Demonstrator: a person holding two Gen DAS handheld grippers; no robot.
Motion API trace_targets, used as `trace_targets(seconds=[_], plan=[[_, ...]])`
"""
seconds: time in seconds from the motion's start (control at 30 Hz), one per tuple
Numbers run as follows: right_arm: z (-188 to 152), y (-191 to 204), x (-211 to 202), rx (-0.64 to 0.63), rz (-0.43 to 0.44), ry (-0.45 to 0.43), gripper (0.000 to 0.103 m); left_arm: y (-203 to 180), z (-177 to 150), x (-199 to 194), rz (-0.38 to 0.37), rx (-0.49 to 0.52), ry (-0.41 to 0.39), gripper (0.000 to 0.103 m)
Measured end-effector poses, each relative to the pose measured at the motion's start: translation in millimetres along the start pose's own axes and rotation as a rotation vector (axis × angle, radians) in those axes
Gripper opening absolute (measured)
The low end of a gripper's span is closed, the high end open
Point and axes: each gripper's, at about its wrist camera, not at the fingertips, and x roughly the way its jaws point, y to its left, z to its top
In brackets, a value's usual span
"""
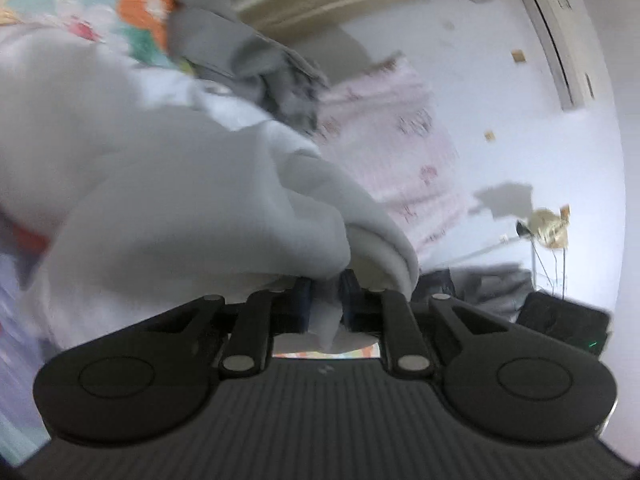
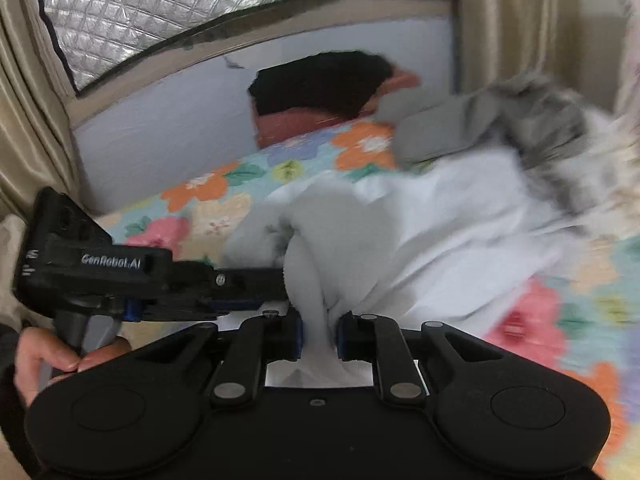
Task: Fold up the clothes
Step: 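Lift the white shirt with both grippers and pull it out of the heap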
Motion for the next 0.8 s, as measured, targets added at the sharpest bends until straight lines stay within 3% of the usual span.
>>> trace_targets(seconds=[0.23, 0.33, 0.47, 0.6, 0.67, 0.8], plan=[[5.2, 24.3, -90.7, -0.14, -0.096, 0.142, 0.018, -90.2, -48.1, -4.3, -0.029, 0.089, 0.04, 0.014], [13.3, 39.0, -127.8, -0.165, -0.169, 0.156, 0.017, -126.1, -64.8, -19.9, -0.037, 0.123, 0.022, 0.01], [10.9, 47.0, -169.0, -0.102, -0.146, 0.029, 0.017, -171.8, -81.1, -31.8, 0.018, 0.25, 0.019, 0.008], [-30.0, 26.0, -184.5, 0.088, -0.099, -0.083, 0.017, -197.7, -91.4, -23.2, 0.096, 0.289, 0.056, 0.006], [-51.1, 9.4, -183.8, 0.162, -0.07, -0.143, 0.017, -213.9, -100.7, -11.1, 0.169, 0.355, 0.08, 0.006], [-86.0, -24.4, -179.7, 0.263, -0.102, -0.259, 0.017, -236.8, -110.7, 47.5, 0.275, 0.463, 0.139, 0.005]])
